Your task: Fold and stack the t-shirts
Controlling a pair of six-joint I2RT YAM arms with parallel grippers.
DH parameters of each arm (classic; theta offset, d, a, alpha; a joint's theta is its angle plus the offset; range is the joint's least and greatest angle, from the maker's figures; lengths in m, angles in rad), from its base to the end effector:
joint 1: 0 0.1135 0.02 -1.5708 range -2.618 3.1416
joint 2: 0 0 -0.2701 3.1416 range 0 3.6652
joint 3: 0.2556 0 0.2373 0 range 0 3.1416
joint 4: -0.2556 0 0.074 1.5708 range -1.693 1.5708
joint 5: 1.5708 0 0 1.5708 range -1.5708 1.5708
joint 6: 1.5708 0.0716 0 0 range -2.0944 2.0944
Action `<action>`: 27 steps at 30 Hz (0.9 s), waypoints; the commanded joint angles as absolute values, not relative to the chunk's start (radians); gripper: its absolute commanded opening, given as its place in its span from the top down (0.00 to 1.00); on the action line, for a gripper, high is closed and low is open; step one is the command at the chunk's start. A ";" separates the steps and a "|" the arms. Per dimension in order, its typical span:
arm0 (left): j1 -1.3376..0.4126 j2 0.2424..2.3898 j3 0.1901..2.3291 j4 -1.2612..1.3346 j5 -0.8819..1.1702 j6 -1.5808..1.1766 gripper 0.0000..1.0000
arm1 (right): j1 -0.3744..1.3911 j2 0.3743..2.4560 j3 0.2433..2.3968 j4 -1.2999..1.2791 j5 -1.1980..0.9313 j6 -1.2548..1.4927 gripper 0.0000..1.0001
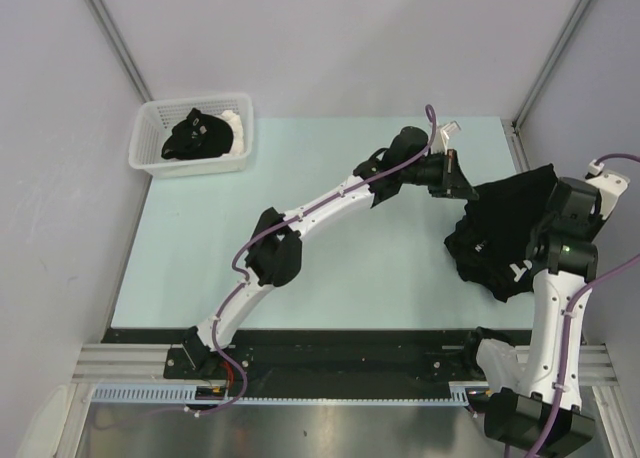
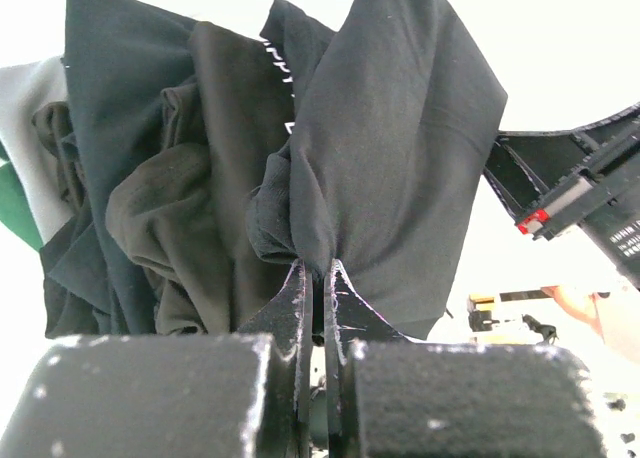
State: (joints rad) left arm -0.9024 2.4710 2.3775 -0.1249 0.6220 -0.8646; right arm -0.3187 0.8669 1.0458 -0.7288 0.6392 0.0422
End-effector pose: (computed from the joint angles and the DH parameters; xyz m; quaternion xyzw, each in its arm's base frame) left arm 0.3359 -0.4927 0.2910 0.2055 0.7388 -0.6120 0.1935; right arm 0.1505 -0.0946 0.3506 0.2997 0.7873 -0.3354 0.4216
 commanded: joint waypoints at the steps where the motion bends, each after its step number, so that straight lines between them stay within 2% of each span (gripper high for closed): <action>1: -0.888 2.476 2.393 -0.083 0.635 -0.862 1.00 | -0.348 0.870 1.062 -0.686 0.744 0.028 1.00; 16: -0.865 2.519 2.344 -0.080 0.647 -0.836 1.00 | -0.426 1.017 0.939 -0.571 0.657 0.092 1.00; 27: -0.838 2.531 2.333 -0.064 0.641 -0.833 1.00 | -0.428 1.058 0.897 -0.512 0.667 0.084 1.00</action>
